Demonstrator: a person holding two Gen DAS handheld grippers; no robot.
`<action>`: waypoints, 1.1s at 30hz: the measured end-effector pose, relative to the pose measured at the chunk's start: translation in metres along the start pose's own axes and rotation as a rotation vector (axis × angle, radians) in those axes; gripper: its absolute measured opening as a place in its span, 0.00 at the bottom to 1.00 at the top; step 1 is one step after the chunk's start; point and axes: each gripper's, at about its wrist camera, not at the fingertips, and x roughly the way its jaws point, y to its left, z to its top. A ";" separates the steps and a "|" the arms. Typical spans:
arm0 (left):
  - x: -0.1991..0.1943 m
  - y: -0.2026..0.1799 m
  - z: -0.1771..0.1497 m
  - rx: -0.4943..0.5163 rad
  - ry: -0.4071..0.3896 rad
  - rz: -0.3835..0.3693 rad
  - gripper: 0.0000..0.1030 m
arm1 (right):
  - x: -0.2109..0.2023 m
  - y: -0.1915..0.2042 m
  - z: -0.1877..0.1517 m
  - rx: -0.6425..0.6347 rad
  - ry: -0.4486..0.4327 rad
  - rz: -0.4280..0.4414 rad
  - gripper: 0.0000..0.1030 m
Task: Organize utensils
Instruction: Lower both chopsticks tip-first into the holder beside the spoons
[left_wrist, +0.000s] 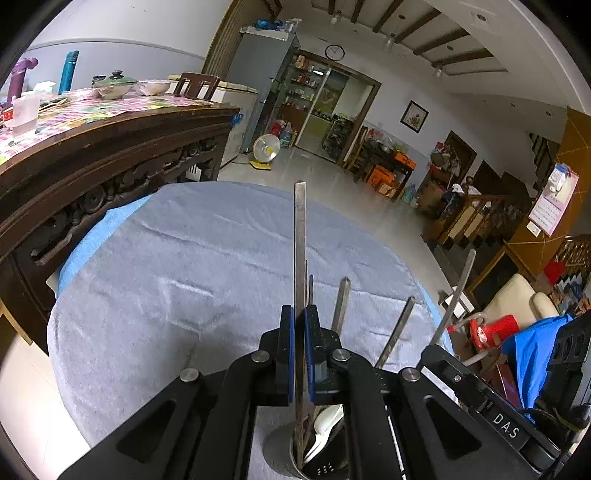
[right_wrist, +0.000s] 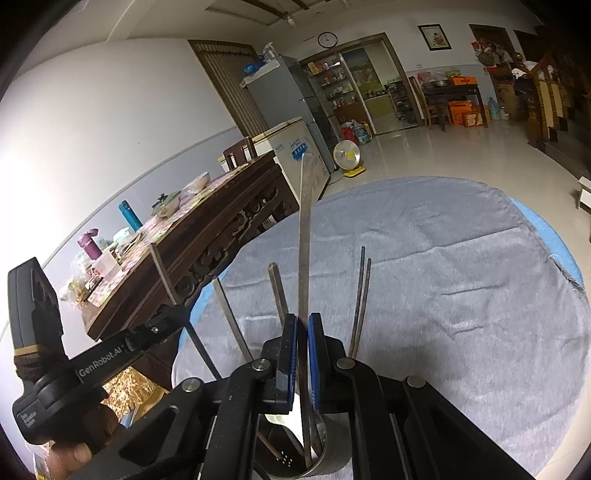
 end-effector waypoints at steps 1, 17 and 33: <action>0.000 -0.001 -0.002 0.003 0.005 -0.002 0.05 | 0.000 0.001 -0.002 -0.004 0.002 0.000 0.07; -0.005 -0.005 -0.015 0.020 0.033 -0.016 0.05 | -0.006 0.008 -0.017 -0.042 0.013 -0.009 0.07; -0.013 -0.008 -0.026 0.033 0.056 -0.033 0.05 | -0.011 0.011 -0.032 -0.070 0.031 -0.010 0.07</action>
